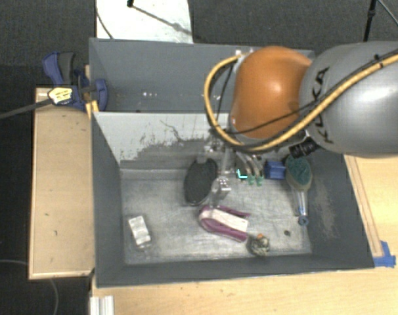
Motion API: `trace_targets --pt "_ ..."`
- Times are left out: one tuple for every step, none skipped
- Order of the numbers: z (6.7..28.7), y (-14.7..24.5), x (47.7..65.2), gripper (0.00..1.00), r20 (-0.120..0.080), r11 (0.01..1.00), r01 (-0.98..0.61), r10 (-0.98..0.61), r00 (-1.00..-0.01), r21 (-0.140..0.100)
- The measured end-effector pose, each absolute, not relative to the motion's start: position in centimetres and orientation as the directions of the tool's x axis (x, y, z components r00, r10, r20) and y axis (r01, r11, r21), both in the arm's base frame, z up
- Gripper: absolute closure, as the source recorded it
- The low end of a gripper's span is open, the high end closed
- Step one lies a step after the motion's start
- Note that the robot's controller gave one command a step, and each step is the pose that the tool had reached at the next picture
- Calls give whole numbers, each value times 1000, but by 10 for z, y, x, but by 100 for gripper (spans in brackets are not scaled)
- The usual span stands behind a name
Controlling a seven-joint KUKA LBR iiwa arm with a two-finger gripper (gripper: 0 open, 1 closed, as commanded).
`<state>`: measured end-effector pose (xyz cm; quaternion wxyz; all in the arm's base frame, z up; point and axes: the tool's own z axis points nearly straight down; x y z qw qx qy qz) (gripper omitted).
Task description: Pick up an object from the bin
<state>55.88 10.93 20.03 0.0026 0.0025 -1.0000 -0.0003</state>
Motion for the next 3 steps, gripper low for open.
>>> trace_targets --pt "100 92 581 0 -15 998 -69 -69 -998 6" --pt "102 94 579 100 -11 998 -67 -67 -998 7" --pt "221 110 587 100 -10 996 -90 -90 -996 1"
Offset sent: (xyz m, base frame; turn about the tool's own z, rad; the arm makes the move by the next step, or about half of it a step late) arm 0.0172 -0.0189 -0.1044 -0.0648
